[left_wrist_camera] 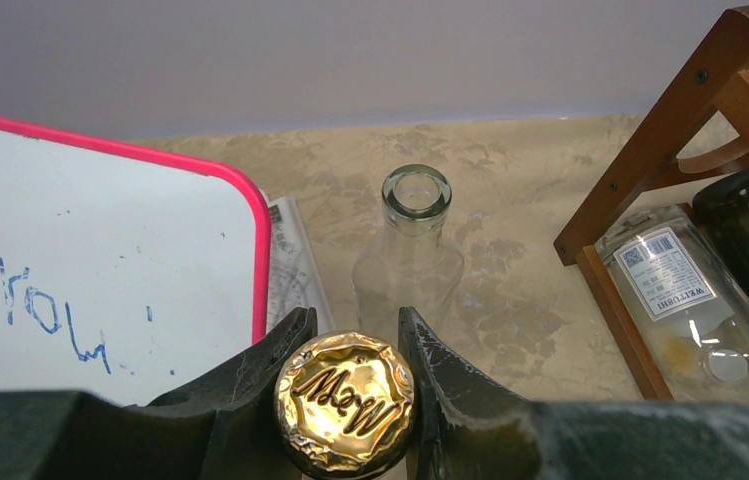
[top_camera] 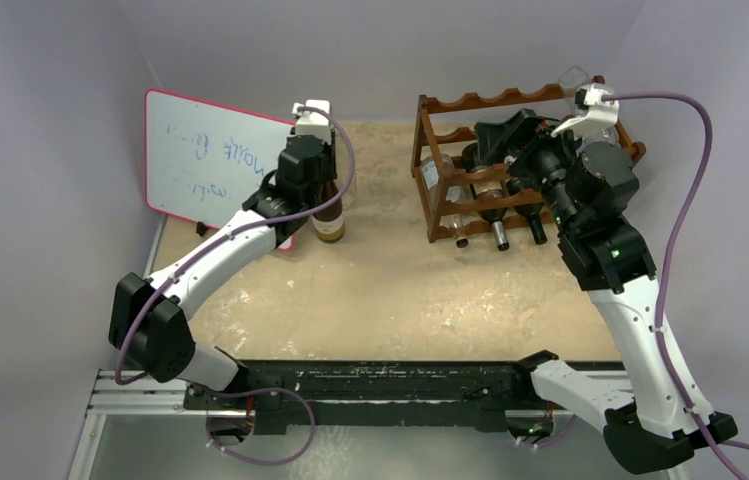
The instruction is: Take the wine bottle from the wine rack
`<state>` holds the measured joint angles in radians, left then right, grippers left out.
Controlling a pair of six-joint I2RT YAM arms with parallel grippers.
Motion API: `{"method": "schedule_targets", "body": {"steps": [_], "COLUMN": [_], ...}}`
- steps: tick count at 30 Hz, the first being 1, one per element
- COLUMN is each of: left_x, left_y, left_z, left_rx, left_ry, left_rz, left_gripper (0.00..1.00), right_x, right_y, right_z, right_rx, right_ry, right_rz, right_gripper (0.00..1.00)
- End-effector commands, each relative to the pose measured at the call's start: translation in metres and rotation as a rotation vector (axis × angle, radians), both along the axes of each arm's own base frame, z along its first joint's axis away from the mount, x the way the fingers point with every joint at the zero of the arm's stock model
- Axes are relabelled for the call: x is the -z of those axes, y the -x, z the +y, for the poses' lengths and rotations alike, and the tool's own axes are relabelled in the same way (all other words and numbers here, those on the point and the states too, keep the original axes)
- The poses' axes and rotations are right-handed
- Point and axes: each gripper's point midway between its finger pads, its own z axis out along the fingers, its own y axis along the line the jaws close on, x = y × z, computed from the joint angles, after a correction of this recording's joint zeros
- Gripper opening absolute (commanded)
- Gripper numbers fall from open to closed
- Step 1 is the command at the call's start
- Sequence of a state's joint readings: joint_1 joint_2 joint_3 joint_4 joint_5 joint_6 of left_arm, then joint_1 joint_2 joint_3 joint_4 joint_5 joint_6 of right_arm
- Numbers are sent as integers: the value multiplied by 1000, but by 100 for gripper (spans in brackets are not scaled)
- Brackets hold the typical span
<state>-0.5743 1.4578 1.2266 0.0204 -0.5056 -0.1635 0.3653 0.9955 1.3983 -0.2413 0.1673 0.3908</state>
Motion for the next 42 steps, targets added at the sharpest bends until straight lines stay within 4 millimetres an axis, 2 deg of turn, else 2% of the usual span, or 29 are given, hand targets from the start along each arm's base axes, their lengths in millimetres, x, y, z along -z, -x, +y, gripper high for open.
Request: {"method": "schedule_targets", "body": {"steps": [1, 3, 4, 6, 8, 12, 14, 15, 16, 19, 24, 28, 34, 38, 42], "left_x": [-113, -111, -110, -109, -106, -112, -121, -128, -135, -147, -165, -178, -167, -161, -154], "left_y": [-6, -4, -2, 1, 3, 12, 22, 28, 34, 54, 82, 98, 106, 113, 124], "left_z": [2, 5, 6, 6, 5, 8, 10, 12, 14, 14, 29, 22, -2, -20, -31], "left_rx": [-13, -24, -24, -11, 9, 24, 50, 60, 74, 145, 150, 229, 297, 335, 345], "left_ry": [164, 167, 166, 154, 136, 124, 121, 126, 134, 115, 172, 217, 266, 243, 212], "left_rz": [-319, -317, -316, -318, -309, -311, -339, -357, -375, -410, -464, -503, -470, -455, -447], "left_gripper": [6, 25, 41, 60, 68, 73, 84, 97, 100, 100, 100, 100, 100, 100, 100], "right_x": [-12, -13, -13, -13, -12, -7, -4, -1, 2, 13, 31, 35, 36, 41, 44], "right_y": [-1, -1, -1, -2, -3, -5, -5, -5, -6, -7, -7, -3, -16, -29, -48], "right_z": [-6, -7, -7, -7, -6, -5, -5, -5, -7, -14, -37, -57, -94, -120, -142], "right_rx": [28, 32, 33, 35, 32, 28, 29, 32, 40, 73, 175, 256, 461, 644, 754], "right_ry": [7, 10, 11, 10, 12, 17, 23, 32, 43, 89, 194, 283, 468, 625, 738], "right_rz": [-49, -48, -45, -43, -40, -17, -10, 0, 13, 44, 93, 94, 174, 226, 264], "right_gripper": [100, 100, 100, 100, 100, 100, 100, 100, 100, 100, 100, 100, 100, 100, 100]}}
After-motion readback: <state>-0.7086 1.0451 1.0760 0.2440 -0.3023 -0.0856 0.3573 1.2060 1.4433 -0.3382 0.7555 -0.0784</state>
